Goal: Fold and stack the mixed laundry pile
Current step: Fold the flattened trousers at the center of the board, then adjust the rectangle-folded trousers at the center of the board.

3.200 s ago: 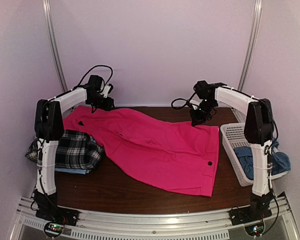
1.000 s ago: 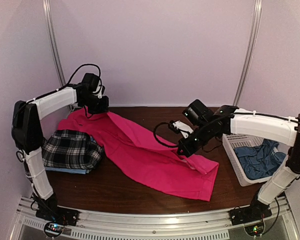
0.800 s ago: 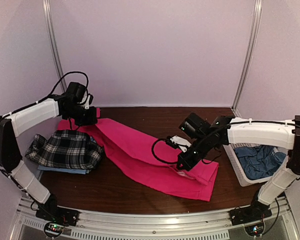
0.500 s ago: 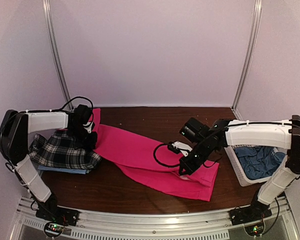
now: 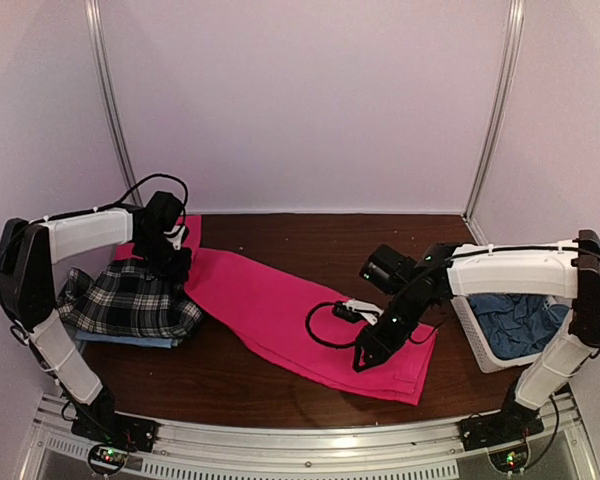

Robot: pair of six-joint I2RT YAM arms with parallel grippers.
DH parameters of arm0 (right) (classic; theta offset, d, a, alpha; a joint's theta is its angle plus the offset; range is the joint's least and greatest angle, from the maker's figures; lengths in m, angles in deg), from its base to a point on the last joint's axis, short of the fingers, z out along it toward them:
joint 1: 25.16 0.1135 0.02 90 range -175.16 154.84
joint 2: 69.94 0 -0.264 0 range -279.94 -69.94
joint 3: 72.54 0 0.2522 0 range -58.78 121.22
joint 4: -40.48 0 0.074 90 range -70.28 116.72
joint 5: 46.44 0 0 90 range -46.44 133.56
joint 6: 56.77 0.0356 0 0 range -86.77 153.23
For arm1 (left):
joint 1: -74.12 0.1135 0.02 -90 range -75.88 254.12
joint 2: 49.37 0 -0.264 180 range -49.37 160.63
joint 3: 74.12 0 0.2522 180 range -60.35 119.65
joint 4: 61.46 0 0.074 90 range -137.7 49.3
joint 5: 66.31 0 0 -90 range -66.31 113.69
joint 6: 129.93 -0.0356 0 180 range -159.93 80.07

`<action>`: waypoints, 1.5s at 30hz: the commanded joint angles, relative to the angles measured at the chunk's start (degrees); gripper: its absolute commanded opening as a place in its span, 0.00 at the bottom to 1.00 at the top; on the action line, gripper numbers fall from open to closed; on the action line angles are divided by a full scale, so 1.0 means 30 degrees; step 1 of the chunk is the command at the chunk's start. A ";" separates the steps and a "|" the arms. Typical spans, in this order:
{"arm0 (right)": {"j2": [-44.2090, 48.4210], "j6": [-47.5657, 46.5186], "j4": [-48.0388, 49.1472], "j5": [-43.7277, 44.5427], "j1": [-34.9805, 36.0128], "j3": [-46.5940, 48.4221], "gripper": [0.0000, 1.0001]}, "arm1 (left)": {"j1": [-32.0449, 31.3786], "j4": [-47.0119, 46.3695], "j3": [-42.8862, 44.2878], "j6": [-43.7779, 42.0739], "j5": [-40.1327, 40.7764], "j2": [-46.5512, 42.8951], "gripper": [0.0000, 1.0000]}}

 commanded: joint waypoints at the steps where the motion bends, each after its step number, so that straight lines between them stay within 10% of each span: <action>1: -0.0524 -0.0784 -0.1517 -0.1172 -0.0047 0.0750 0.46 | 0.0266 0.0054 0.1534 -0.1575 -0.0277 -0.0155 0.27; 10: -0.0353 0.2259 -0.0568 0.1985 -0.2994 0.2586 0.57 | -0.2057 -0.1170 0.4860 -0.4570 -0.5252 0.1328 0.37; 23: -0.4613 0.2673 -0.0447 0.3019 -0.4485 0.2238 0.53 | -0.3060 -0.0180 0.8085 -0.4223 -0.4280 0.8729 0.35; 34: -0.4395 0.2826 -0.1548 0.5596 -0.7269 0.1499 0.52 | -0.3151 0.0326 1.8008 -0.3951 -0.4205 1.5876 0.34; 45: -0.2211 0.0532 0.0715 0.3257 -0.4229 0.4215 0.51 | -0.1828 -0.0750 1.3544 -0.2276 -0.5588 0.8321 0.46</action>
